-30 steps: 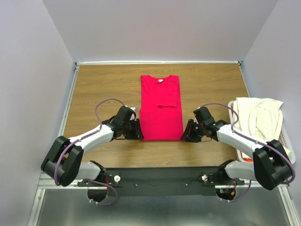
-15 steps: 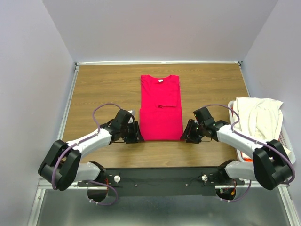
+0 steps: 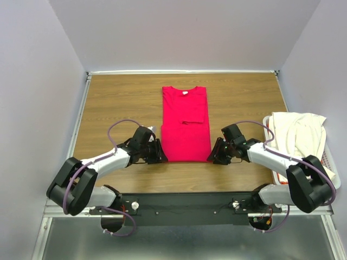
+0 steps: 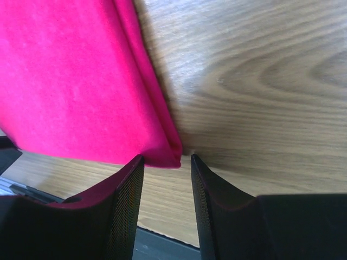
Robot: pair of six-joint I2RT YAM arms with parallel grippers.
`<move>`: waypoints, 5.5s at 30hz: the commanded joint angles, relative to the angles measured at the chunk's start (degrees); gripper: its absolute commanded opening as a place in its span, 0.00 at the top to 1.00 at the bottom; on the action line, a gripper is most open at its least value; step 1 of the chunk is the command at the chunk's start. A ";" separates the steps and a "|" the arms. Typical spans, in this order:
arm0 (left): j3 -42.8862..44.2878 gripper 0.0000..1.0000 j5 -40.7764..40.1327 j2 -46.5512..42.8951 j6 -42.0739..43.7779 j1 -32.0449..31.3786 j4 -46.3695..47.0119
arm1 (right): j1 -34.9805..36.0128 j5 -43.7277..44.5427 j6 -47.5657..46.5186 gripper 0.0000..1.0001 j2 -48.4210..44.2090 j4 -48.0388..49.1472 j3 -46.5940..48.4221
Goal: Fold and stack the t-shirts
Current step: Fold the tshirt
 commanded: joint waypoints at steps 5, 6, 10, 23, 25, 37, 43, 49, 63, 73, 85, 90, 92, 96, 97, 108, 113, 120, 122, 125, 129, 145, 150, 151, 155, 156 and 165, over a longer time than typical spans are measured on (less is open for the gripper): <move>-1.33 0.57 -0.23 1.66 -0.38 -0.18 3.27 | 0.25 2.79 1.37 0.54 1.26 3.07 -2.04; -1.33 0.57 -0.40 1.83 -0.38 -0.18 3.27 | 0.25 2.79 1.46 0.55 1.44 3.16 -1.95; -1.24 0.61 -0.40 2.36 -0.03 -0.18 3.62 | 0.25 2.71 1.64 0.61 1.62 3.78 -2.04; 4.29 1.00 0.39 1.57 4.10 -0.18 -3.57 | 0.25 -3.61 -0.64 0.99 -2.68 2.90 -1.33; 4.91 1.00 0.47 1.04 5.06 -0.18 -5.34 | 0.25 -4.85 -1.00 1.00 -4.00 1.59 -1.60; 6.31 1.00 3.11 -6.69 7.53 -0.62 -16.94 | 0.25 -10.83 -4.78 1.00 -15.51 -10.97 -2.13; 10.44 1.00 4.25 -8.80 8.23 -0.53 -20.55 | 0.25 -9.43 -5.57 1.00 -18.86 -14.06 0.60; 15.28 1.00 4.69 -7.22 9.55 -0.09 -20.72 | 0.25 -4.60 -5.48 0.99 -17.37 -14.68 6.04; 25.02 1.00 6.71 0.68 13.15 3.16 -17.47 | 0.25 6.74 -7.50 1.00 -5.68 -14.33 20.63; 42.33 1.00 9.43 14.91 16.40 8.07 -17.29 | -3.08 11.94 -11.28 1.00 10.71 -10.29 35.65; 83.64 0.28 12.61 55.78 13.94 16.69 -11.66 | -16.18 3.17 -18.83 0.29 51.78 -7.91 76.95; 84.10 0.16 10.93 55.54 12.98 19.77 -9.30 | -17.86 4.27 -20.95 0.11 53.31 -7.91 81.02; 82.96 0.22 9.71 54.13 13.06 20.39 -8.95 | -17.86 4.81 -21.13 0.12 52.07 -7.83 79.80; 77.18 0.37 7.25 50.97 13.15 20.12 -8.77 | -17.25 3.41 -20.08 0.28 49.17 -7.12 73.40; 75.85 0.39 6.89 50.35 13.15 19.95 -8.16 | -16.89 3.84 -20.07 0.32 47.86 -5.73 72.07; 83.56 0.42 2.07 57.37 16.93 17.75 -9.21 | -14.69 5.96 -22.18 0.48 50.39 -2.82 69.07; 91.30 0.45 -1.89 62.82 19.21 15.47 -13.07 | -14.52 6.40 -21.66 0.50 51.71 -2.55 69.24; 96.23 0.48 -3.74 68.27 19.92 14.24 -14.30 | -14.43 7.71 -21.83 0.50 51.54 -2.46 68.72; 96.06 0.48 -4.71 68.80 20.10 13.53 -14.57 | -14.43 7.89 -21.92 0.51 51.71 -2.38 68.63; 95.00 0.51 -5.76 69.15 20.01 13.00 -14.48 | -14.43 7.72 -21.92 0.51 51.89 -2.46 68.80; 93.15 0.54 -6.03 68.54 19.92 12.74 -13.25 | -14.43 7.72 -21.92 0.51 52.41 -2.29 68.98; 89.03 1.00 -4.36 62.57 19.04 12.65 -9.92 | -14.43 7.98 -21.39 0.52 54.35 -2.29 71.09; 84.72 1.00 -4.36 58.01 17.64 12.74 -6.67 | -14.52 7.89 -20.69 0.52 54.70 -2.29 71.88; 83.50 1.00 -4.79 57.38 17.37 12.74 -6.31 | -14.43 7.63 -20.60 0.52 54.88 -2.29 72.05; 80.94 1.00 -5.59 54.75 16.84 12.74 -4.55 | -14.34 6.58 -19.64 0.53 55.76 -2.29 73.37; 80.76 1.00 -5.50 54.48 16.84 12.74 -4.55 | -14.25 6.31 -19.46 0.53 55.93 -2.20 73.63; 78.48 1.00 -6.56 53.77 16.67 13.00 -4.46 | -13.64 6.57 -17.88 0.55 57.95 -2.29 74.16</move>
